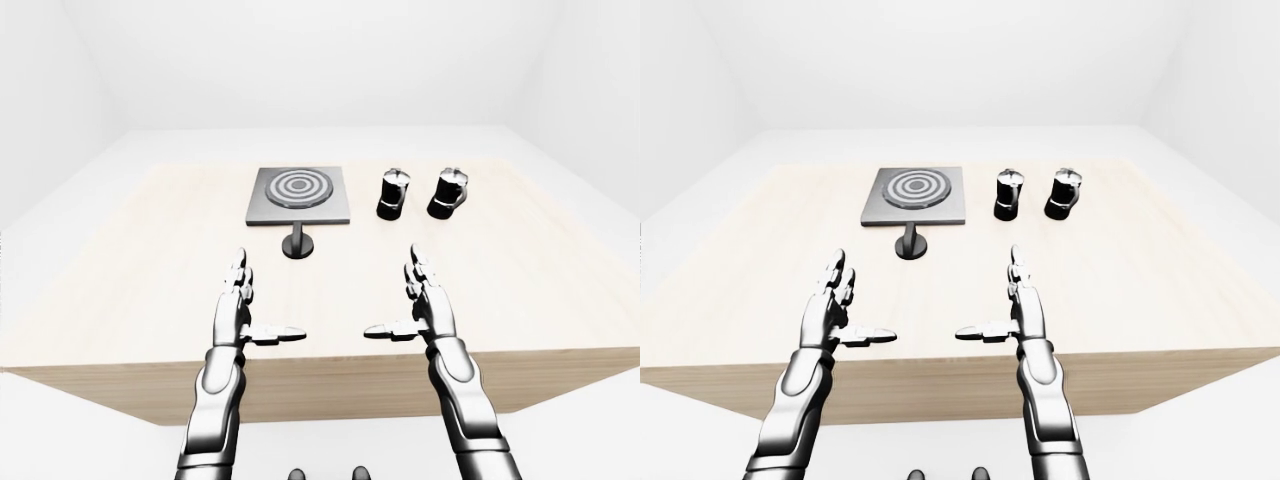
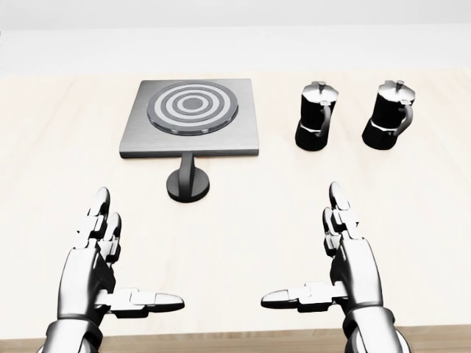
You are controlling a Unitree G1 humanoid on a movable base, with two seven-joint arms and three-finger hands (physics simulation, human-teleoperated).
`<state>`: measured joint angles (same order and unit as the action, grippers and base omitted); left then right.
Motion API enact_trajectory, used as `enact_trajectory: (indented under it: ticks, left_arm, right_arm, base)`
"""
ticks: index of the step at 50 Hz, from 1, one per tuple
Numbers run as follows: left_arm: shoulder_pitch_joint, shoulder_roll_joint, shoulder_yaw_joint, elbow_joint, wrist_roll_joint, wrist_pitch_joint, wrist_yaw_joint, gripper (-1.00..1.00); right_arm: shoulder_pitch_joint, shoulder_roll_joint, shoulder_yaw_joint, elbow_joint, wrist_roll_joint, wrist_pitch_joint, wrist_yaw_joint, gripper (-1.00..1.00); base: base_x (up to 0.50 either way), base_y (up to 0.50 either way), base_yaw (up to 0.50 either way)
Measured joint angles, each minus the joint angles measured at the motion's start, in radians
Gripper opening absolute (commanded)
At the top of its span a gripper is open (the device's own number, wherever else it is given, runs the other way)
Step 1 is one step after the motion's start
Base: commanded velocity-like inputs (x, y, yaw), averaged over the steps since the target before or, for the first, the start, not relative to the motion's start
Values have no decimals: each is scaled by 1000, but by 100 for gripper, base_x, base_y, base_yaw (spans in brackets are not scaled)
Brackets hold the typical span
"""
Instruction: Turn off the stove.
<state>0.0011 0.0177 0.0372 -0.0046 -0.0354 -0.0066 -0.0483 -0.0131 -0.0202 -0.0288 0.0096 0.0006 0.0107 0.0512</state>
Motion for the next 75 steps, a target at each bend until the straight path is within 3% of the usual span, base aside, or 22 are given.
enact_trajectory:
  ticks: [31,48,75]
  left_arm:
    - [12,1,-1,-12,4,-7,-12,100]
    - [13,0,-1,-9,4,-10,-12,100]
    - [13,0,-2,-12,3,-9,-12,100]
  right_arm:
    - [-4,3,4,6,-1,9,0,100]
    - [-2,3,3,9,5,1,3,100]
    - [2,2,3,2,7,-14,11,100]
  base:
    - [3,31,0]
    - [3,3,0]
    - [33,-2,0]
